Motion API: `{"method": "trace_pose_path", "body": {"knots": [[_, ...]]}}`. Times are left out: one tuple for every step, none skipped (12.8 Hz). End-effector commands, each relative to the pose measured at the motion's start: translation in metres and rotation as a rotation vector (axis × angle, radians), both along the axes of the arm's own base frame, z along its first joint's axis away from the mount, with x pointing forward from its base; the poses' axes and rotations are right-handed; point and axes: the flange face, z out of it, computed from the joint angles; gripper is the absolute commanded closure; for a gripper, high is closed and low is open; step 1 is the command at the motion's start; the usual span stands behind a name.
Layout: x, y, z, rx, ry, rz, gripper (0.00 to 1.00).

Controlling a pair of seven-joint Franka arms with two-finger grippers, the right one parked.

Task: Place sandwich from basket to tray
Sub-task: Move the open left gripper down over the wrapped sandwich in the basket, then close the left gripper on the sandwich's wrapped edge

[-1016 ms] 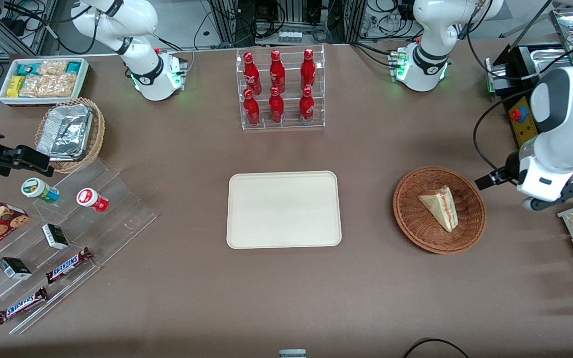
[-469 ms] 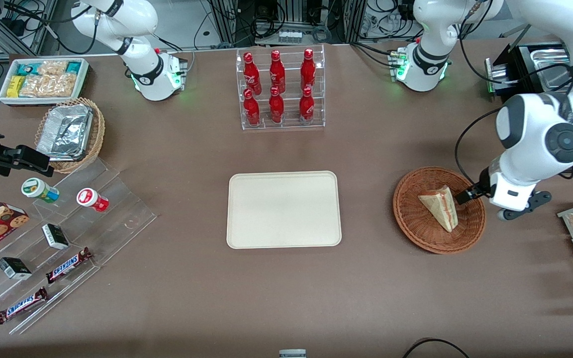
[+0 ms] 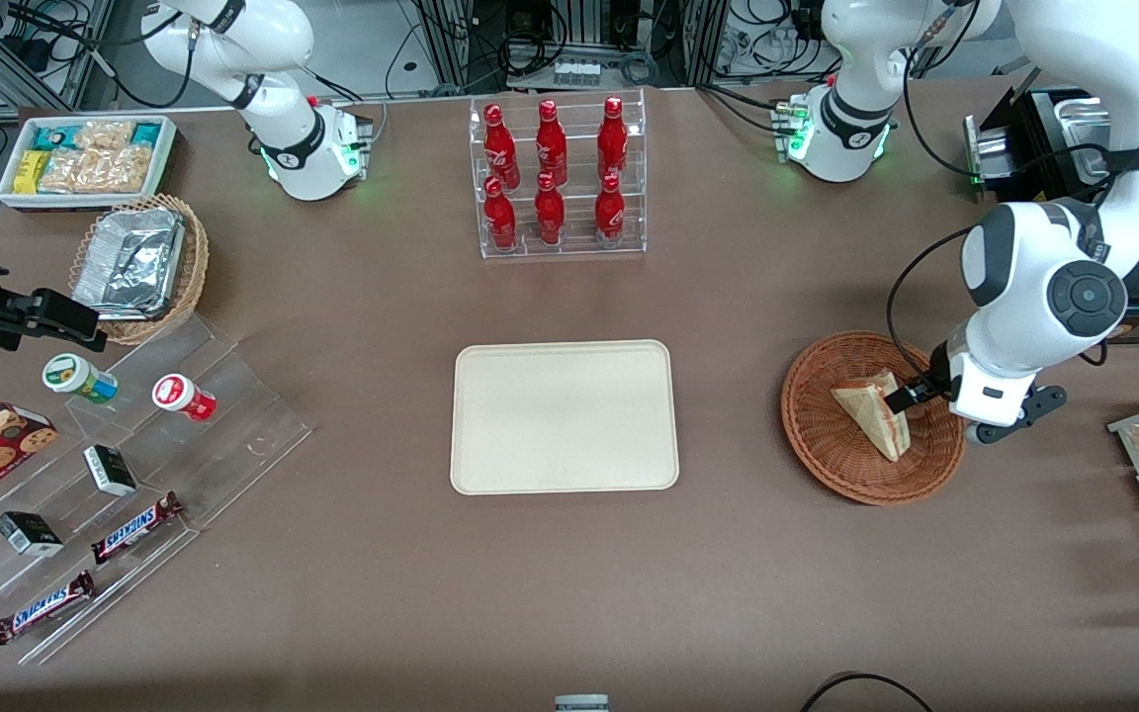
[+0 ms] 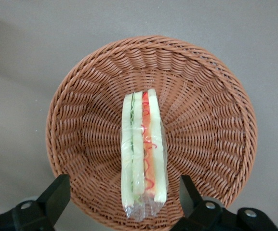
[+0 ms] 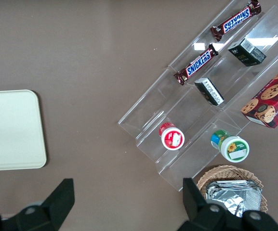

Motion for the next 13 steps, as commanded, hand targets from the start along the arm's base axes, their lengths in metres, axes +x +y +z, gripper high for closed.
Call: {"method": "trace_pose_path", "body": {"knots": [[-0.007, -0.003, -0.022, 0.009, -0.030, 0.016, 0.00], [-0.009, -0.004, -0.028, 0.007, -0.036, 0.019, 0.00], [-0.009, -0.005, -0.031, 0.006, -0.038, 0.033, 0.00], [-0.009, -0.007, -0.034, 0.005, -0.032, 0.036, 0.00], [-0.009, -0.012, -0.035, 0.003, -0.033, 0.039, 0.00], [-0.009, -0.013, -0.036, 0.003, -0.034, 0.050, 0.00], [-0.010, -0.016, -0.038, 0.002, -0.030, 0.056, 0.00], [-0.011, -0.020, -0.041, 0.001, -0.024, 0.052, 0.00], [-0.012, -0.021, -0.044, -0.002, -0.028, 0.050, 0.00], [-0.014, -0.021, -0.051, -0.004, -0.034, 0.049, 0.00], [-0.014, -0.021, -0.058, -0.007, -0.037, 0.053, 0.00], [-0.014, -0.022, -0.064, -0.009, -0.036, 0.053, 0.00], [-0.014, -0.021, -0.066, -0.009, -0.034, 0.054, 0.00]]}}
